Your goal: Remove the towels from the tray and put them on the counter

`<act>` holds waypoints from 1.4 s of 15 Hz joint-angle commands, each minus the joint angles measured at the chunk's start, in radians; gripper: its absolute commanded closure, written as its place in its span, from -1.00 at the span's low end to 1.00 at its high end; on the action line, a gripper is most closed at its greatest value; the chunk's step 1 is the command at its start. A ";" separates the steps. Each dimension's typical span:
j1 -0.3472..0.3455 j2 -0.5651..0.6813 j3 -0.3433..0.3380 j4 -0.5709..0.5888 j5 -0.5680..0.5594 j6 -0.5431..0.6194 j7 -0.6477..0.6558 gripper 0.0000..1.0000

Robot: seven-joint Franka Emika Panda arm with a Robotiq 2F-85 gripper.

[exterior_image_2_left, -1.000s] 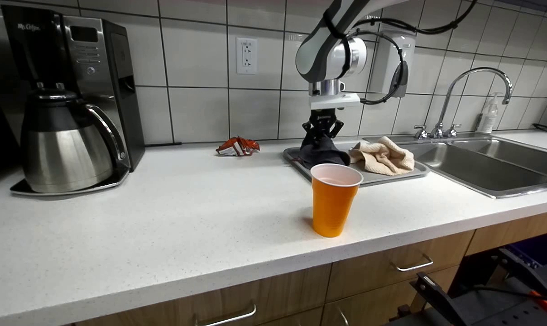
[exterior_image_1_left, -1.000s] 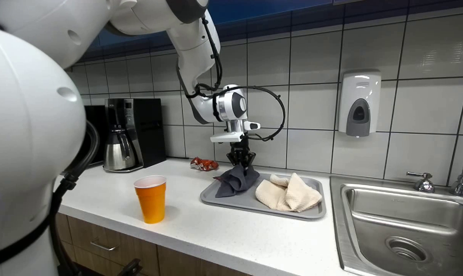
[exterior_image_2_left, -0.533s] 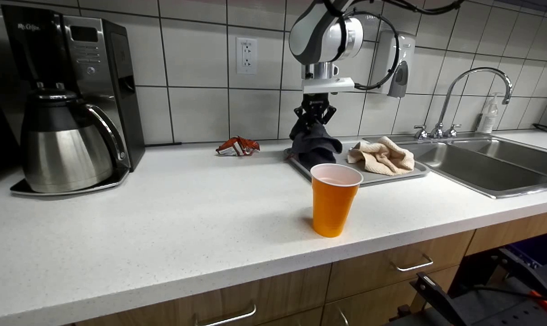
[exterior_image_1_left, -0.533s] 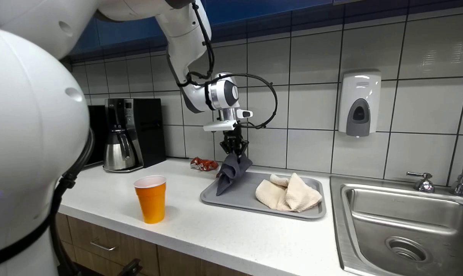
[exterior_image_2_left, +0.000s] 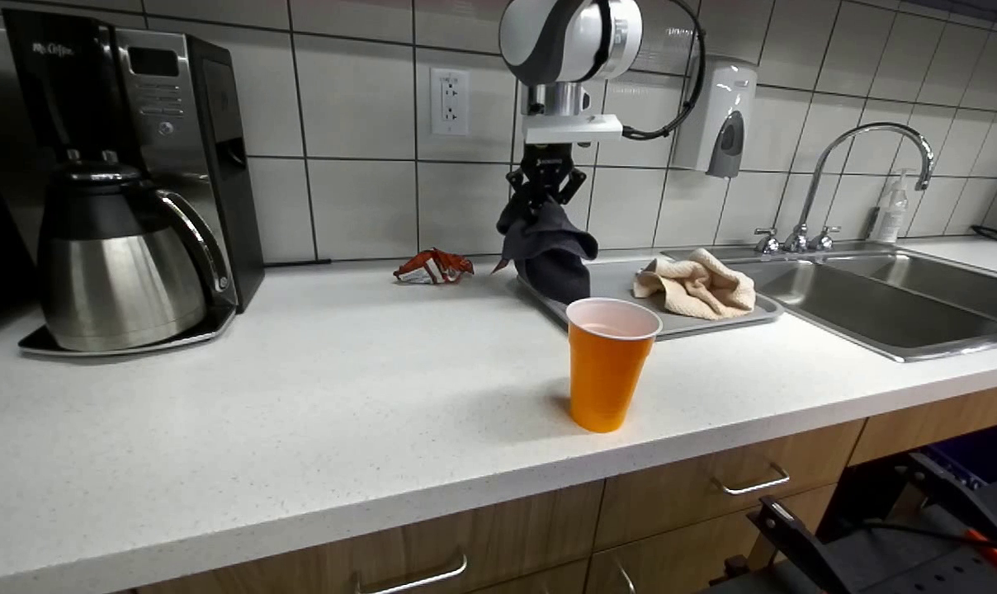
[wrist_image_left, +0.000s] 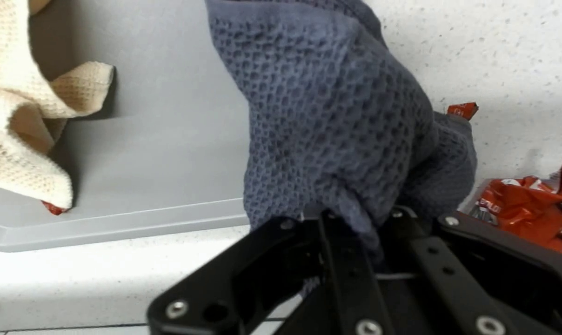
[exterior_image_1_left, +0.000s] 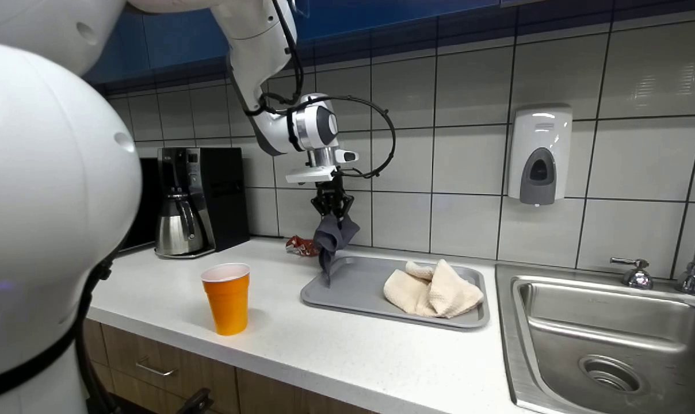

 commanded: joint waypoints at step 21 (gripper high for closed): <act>0.150 0.017 0.159 0.036 -0.075 0.027 -0.173 0.94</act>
